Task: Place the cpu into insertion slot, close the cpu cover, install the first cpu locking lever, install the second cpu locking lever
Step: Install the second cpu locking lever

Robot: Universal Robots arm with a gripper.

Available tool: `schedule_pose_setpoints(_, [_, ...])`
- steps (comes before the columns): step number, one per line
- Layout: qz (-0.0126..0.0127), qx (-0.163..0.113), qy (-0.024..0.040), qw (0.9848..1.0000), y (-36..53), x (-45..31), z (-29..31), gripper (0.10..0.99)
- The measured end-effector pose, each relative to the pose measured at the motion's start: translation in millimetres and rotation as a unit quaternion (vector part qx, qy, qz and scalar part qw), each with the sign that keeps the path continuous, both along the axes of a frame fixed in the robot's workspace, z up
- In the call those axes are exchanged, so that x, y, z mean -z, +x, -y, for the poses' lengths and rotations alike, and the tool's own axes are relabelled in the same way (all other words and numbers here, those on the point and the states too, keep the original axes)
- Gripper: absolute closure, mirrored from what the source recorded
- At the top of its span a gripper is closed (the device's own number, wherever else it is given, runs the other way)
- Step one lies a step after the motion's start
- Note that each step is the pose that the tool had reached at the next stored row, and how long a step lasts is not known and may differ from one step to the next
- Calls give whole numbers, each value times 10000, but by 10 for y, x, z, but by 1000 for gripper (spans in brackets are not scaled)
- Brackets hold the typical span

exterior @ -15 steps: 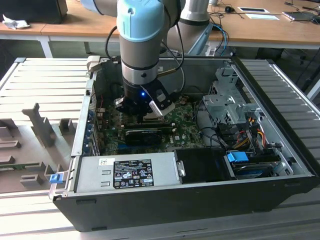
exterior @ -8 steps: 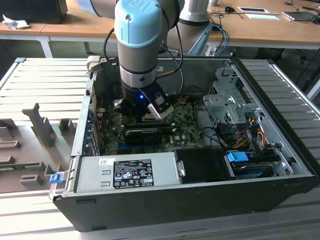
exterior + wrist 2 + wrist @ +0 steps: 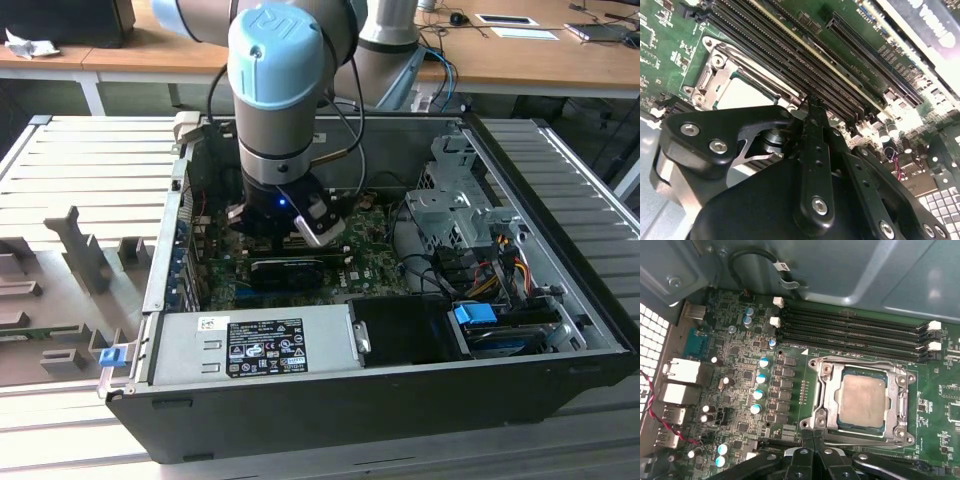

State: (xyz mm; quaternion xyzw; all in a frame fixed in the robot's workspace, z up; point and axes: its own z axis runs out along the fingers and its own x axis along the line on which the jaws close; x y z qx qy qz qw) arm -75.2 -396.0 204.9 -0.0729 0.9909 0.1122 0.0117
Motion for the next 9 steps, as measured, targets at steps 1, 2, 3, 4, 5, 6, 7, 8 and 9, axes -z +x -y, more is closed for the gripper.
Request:
schedule_pose_setpoints(1, [0,-1,8,10000,0,7,1,980])
schedule_pose_setpoints(2, [0,-1,25,10000,-1,13,1,980])
schedule_pose_setpoints(3, [0,-1,44,10000,-3,18,1,980])
schedule_pose_setpoints(4, [0,-2,66,10000,-6,22,0,980])
schedule_pose_setpoints(5, [0,-2,94,10000,-8,26,0,980])
schedule_pose_setpoints(6, [-1,-2,135,9999,-10,31,1,980])
schedule_pose_setpoints(7, [0,-3,167,9999,-13,35,0,980])
schedule_pose_setpoints(8, [0,-4,200,9998,-18,41,0,980])
schedule_pose_setpoints(9, [-1,-4,228,9997,-22,46,1,980])
